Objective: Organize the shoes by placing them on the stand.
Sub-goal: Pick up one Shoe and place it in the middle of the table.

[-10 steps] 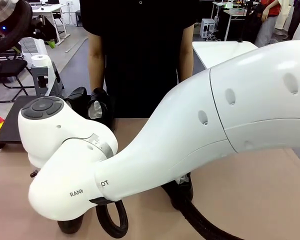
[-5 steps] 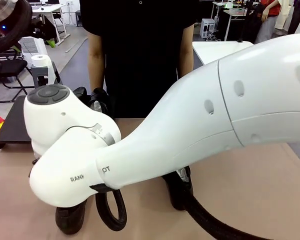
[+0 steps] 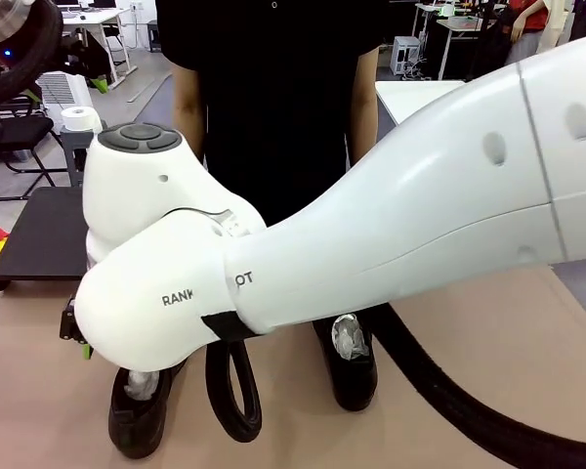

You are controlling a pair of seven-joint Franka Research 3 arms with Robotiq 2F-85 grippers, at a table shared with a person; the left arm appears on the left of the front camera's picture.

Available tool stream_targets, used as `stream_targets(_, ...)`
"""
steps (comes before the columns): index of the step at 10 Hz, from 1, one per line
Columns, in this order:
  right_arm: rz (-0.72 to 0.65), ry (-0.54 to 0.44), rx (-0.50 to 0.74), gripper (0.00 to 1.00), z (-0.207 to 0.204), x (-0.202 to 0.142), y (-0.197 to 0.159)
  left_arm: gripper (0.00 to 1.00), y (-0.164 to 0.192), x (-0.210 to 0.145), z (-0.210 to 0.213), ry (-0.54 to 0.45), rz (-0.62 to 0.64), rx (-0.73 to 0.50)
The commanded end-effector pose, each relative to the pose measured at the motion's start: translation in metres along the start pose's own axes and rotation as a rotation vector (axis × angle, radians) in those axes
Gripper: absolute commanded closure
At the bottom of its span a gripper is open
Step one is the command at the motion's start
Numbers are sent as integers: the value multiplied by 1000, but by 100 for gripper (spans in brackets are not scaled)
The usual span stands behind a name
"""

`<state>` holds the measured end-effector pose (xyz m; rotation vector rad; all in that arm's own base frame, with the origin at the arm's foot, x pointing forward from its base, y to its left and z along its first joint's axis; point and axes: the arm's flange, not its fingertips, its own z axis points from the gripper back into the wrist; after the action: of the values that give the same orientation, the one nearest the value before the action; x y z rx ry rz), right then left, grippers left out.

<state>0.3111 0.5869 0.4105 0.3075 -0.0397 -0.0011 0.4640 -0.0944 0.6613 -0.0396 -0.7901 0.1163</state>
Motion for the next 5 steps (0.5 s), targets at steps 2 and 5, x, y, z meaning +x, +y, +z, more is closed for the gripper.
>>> stream_targets(2,43,66,32,0,3,-7,-24,0,0,2,1,4,-6,1)
stream_targets(5,4,14,5,0,-1,-2,-4,0,0,2,1,4,-6,1)
